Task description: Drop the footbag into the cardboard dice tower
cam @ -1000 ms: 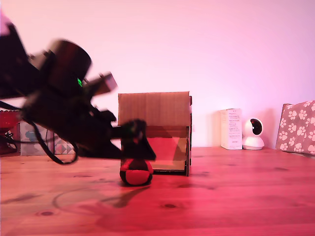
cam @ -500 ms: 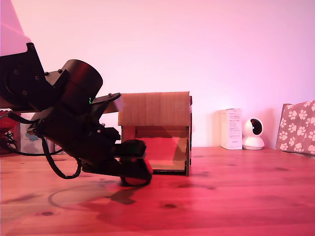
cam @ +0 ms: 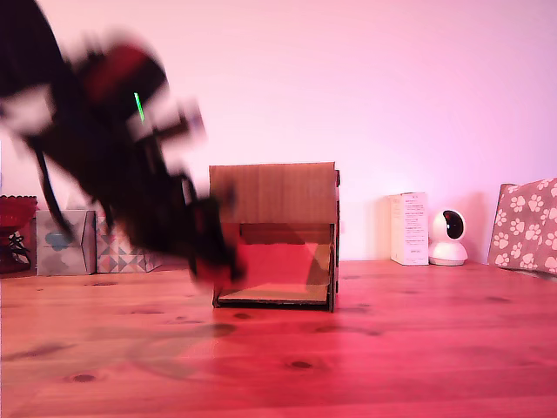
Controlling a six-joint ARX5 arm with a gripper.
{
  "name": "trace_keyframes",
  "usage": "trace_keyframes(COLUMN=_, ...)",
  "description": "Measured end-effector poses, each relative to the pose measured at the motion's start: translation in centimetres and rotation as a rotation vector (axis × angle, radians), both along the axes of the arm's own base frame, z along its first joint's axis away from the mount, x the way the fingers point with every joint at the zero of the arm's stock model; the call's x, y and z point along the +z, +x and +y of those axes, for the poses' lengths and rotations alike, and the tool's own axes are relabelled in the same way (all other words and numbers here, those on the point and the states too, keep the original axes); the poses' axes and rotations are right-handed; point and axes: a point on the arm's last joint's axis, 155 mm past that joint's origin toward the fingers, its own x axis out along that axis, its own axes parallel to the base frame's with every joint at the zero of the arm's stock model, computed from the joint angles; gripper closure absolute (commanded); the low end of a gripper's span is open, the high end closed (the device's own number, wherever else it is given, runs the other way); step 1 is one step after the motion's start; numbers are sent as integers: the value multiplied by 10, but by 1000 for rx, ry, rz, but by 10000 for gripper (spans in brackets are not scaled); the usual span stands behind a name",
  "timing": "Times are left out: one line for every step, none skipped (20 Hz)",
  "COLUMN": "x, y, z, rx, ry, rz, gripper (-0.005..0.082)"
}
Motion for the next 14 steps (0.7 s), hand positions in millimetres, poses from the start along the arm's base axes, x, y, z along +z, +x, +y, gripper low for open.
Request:
trace_keyframes(x=15, y=-7, z=2, rx=-6, ry=-11, rz=-3, gripper=677)
trace_keyframes(x=29, y=-12, z=5, rx=-8, ry=-23, rz=-13, gripper=677)
trace_keyframes(x=42, y=-17, z=7, rx=-9, ry=-32, rz=-26, gripper=677)
trace_keyframes(x=53, y=-19, z=9, rx=-9, ry=-43, rz=-42, gripper=677)
trace_keyframes(x=63, y=-21, z=10, rx=-8, ry=-55, rz=-61, gripper=677)
trace_keyframes(x=73, y=-21, z=10, rx=-8, ry=-71, rz=-84, gripper=677)
trace_keyframes(x=84, y=-20, z=10, rx=-8, ry=-90, rz=-113, gripper=677)
trace_keyframes(x=95, y=-17, z=8, rx=-8, ry=-113, rz=-151, gripper=677)
trace_keyframes(x=106, y=-14, z=6, rx=-8, ry=-137, rz=-189, gripper=677)
trace_keyframes(x=116, y=-10, z=3, rx=-8, ry=-159, rz=-223, gripper=677)
trace_keyframes(x=126, y=-6, z=1, rx=-7, ry=-183, rz=-262, gripper=677)
trace_keyframes(x=138, y=-1, z=0, rx=5, ry=-208, rz=-307, gripper=677)
trace_keyframes(x=149, y=3, z=0, rx=12, ry=-231, rz=-348, gripper=677)
trace_keyframes(x=157, y=6, z=0, rx=21, ry=-248, rz=-377, gripper=677)
